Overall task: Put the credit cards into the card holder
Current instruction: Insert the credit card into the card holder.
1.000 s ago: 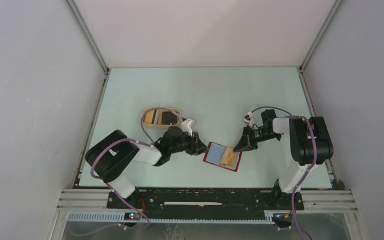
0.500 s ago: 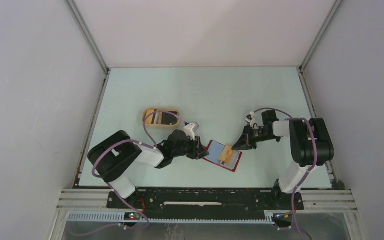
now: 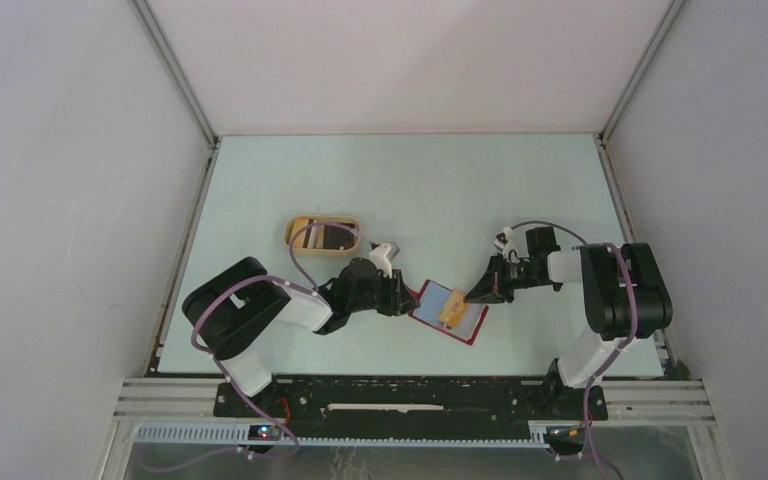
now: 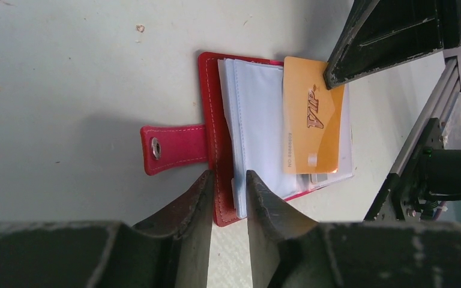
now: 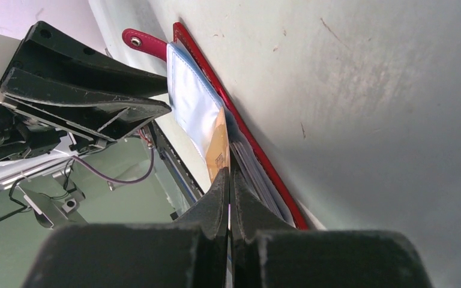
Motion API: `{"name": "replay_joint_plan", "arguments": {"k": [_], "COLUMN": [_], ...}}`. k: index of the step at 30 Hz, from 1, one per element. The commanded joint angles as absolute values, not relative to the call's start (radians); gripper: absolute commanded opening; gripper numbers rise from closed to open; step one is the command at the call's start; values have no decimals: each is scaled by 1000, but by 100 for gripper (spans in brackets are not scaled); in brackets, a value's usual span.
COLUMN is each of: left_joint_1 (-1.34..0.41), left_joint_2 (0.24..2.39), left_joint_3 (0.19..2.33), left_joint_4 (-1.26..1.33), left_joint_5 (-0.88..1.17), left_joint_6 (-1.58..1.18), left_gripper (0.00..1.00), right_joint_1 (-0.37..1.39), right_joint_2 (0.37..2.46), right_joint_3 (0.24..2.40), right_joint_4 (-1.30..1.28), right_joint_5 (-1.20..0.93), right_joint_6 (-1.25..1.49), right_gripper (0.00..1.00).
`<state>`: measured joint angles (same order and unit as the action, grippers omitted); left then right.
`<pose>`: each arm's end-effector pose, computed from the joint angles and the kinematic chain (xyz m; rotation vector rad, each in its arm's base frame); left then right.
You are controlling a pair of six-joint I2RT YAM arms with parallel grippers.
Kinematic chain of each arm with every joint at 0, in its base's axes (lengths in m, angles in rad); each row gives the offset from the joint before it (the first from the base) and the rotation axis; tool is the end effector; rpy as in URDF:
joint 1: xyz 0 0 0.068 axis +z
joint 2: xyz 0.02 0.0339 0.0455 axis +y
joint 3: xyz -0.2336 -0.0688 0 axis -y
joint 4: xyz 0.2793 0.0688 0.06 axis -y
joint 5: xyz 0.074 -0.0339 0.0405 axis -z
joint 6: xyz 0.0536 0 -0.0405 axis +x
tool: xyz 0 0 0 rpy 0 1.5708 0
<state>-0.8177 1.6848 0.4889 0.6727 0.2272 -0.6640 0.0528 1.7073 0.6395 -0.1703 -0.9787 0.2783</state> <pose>0.2059 -0.2374 0.0446 0.3253 2.2650 -1.0823 0.2702 0.0588 0.0309 0.0621 2.6323 1.4501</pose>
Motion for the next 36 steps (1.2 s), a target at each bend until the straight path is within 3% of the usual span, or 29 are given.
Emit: {"name": "replay_joint_plan", "arguments": {"k": [1,24,36], "left_joint_1": [-838,-862,-876], "left_joint_2": [1715,1699,1736], "left_joint_3": [518,505,501], "left_joint_4": [637,661,727], "left_joint_5": [225,197,232], "left_joint_6": [-693,-742,-773], "left_gripper": [31,28,27], "right_joint_1": [68,60,153], "right_joint_2": [1664,1553,1599], "right_joint_3": [610,571,553], "right_joint_4": [-104,-256,-167], "right_joint_5": [-965,-719,-808], "right_joint_6": [331,369,381], "right_gripper": [0,0,0]}}
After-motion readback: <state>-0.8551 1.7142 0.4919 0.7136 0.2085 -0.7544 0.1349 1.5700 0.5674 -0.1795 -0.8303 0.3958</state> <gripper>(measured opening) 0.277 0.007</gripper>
